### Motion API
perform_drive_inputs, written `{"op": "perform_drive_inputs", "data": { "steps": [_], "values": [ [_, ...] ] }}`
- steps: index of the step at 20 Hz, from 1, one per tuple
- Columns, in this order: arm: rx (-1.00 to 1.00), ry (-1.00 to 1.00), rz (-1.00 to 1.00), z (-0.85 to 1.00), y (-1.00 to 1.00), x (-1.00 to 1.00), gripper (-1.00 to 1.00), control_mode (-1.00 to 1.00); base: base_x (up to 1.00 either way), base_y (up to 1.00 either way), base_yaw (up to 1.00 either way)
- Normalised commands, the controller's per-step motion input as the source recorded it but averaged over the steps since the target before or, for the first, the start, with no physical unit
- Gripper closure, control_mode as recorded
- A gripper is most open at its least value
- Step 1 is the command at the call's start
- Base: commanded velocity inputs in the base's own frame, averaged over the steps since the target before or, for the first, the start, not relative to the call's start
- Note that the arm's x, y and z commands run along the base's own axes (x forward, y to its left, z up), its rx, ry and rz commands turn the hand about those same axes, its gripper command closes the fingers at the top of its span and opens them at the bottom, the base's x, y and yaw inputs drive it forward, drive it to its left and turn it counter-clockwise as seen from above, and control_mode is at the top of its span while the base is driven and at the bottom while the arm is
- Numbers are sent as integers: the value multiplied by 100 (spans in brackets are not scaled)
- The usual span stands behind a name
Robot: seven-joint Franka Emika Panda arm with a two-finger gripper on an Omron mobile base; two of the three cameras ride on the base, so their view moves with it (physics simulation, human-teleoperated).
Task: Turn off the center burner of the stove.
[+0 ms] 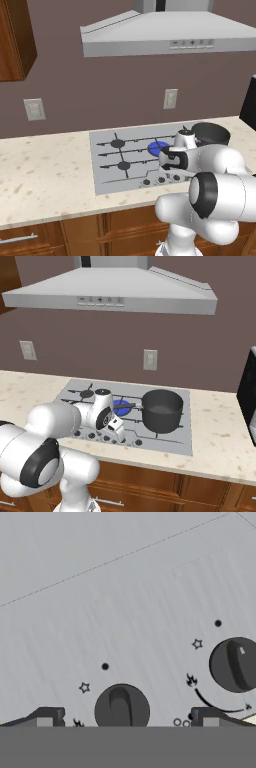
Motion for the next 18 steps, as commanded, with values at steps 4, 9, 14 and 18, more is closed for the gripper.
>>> {"op": "perform_drive_inputs", "data": {
  "steps": [4, 9, 14, 18],
  "values": [
    [0, 0, -1, 0, 0, 0, -100, -100, 0, 0, 0],
    [0, 0, -2, 0, 4, 0, 100, -100, 0, 0, 0],
    [0, 0, -1, -2, 0, 0, 100, -100, 0, 0, 0],
    [0, 0, 0, -8, 0, 0, 100, -100, 0, 0, 0]
  ]
}}
